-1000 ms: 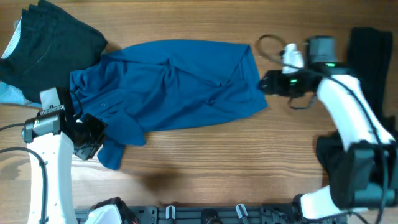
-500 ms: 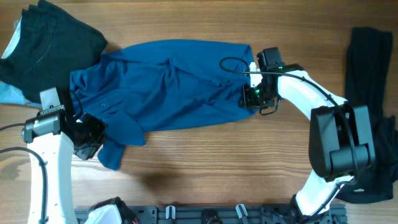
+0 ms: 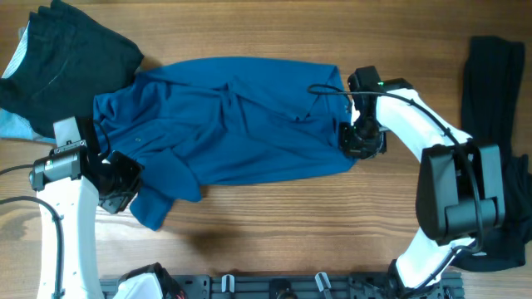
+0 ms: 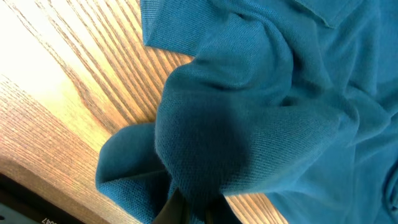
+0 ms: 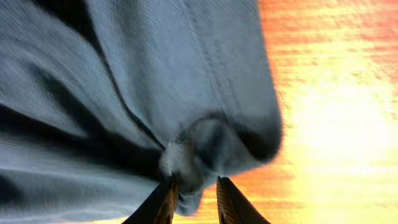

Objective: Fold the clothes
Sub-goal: 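Grasp the polo's right edge with the right gripper, then lift the polo with both grippers, stretch it wide, and lay it flat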

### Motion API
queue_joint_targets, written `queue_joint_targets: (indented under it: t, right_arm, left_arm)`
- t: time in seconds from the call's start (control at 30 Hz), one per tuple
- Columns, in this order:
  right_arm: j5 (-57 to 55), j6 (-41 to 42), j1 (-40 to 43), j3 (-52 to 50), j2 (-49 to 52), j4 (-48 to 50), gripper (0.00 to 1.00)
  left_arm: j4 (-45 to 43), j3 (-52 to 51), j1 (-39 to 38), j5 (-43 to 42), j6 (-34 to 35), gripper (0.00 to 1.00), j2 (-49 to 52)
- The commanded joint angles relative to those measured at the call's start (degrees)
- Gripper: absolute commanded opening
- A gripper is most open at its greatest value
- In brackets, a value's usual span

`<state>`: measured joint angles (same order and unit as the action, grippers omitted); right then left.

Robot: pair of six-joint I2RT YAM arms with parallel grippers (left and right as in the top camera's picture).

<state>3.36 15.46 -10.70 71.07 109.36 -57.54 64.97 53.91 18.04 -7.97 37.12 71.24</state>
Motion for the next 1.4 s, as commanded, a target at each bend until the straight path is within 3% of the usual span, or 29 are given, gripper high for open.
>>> queue_joint_targets:
  t: [0.0,0.13,0.23,0.4,0.5,0.7,0.8,0.9,1.17,1.37]
  right_arm:
    - [-1.8,1.0,0.2,1.2,-1.6,-4.2,0.26]
    - [-1.5,1.0,0.2,1.2,-1.6,-4.5,0.27]
    - [4.2,1.0,0.2,1.2,-1.6,-3.2,0.54]
    - [7.9,1.1,0.1,0.9,-1.6,-1.6,0.55]
    - [8.4,1.1,0.1,0.7,-1.6,-1.6,0.49]
    - [8.4,1.2,0.1,0.7,-1.6,-0.1,0.04]
    - [8.3,1.2,0.2,0.9,-1.7,0.1,0.04]
    - [8.1,1.0,1.8,4.8,-4.5,-2.1,0.04]
    - [6.2,-0.4,9.0,24.9,-22.5,-3.5,0.04]
    - [5.5,-1.9,14.6,36.2,-32.6,-0.6,0.04]
  left_arm:
    - [0.0,0.3,-0.3,0.1,-0.7,0.06,-0.1]
    - [0.0,0.3,-0.3,0.1,-0.7,0.06,-0.1]
    - [0.0,0.3,-0.3,0.1,-0.7,0.06,-0.1]
    - [0.0,0.3,-0.3,0.1,-0.7,0.06,-0.1]
    - [0.0,0.3,-0.3,0.1,-0.7,0.06,-0.1]
    - [0.0,0.3,-0.3,0.1,-0.7,0.07,-0.1]
    - [-0.2,0.3,-0.3,0.1,-0.8,0.04,-0.1]
    - [-1.1,2.5,-0.3,-0.1,-6.5,0.04,-0.1]
    - [-1.1,23.6,-0.3,-0.2,-14.4,0.04,-0.1]
    - [-3.5,41.2,-0.3,-13.1,-14.4,0.04,-0.1]
